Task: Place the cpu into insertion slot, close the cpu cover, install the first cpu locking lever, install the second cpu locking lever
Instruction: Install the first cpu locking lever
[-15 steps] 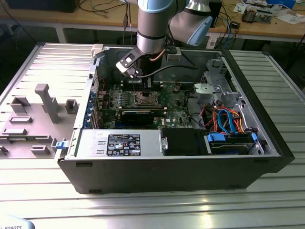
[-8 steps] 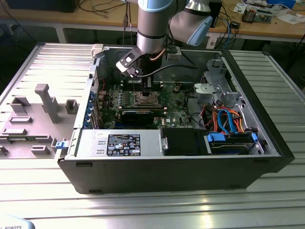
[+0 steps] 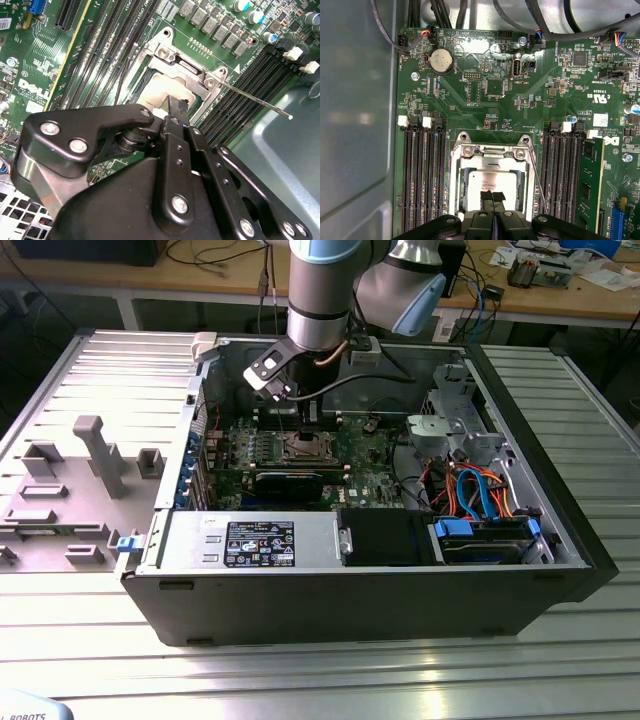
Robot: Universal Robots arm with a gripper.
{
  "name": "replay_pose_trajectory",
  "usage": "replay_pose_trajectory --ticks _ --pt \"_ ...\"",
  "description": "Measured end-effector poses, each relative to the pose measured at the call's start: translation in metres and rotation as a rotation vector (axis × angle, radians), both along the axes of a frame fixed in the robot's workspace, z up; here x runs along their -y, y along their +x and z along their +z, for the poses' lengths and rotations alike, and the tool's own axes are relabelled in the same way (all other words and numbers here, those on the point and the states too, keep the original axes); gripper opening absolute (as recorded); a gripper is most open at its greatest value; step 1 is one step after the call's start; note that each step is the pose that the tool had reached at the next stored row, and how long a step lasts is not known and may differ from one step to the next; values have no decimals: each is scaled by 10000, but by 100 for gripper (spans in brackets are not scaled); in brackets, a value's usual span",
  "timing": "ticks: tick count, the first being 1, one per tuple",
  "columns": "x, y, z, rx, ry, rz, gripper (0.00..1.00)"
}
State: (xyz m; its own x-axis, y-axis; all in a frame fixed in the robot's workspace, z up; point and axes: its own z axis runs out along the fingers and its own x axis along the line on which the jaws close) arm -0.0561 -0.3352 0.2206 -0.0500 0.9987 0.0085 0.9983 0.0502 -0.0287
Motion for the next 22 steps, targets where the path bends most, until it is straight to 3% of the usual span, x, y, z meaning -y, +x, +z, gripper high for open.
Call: replay_pose_trajectory --ticks 13,22 --pt "0 0 29 -2 -2 0 11" --pt "0 0 83 0 0 0 11"
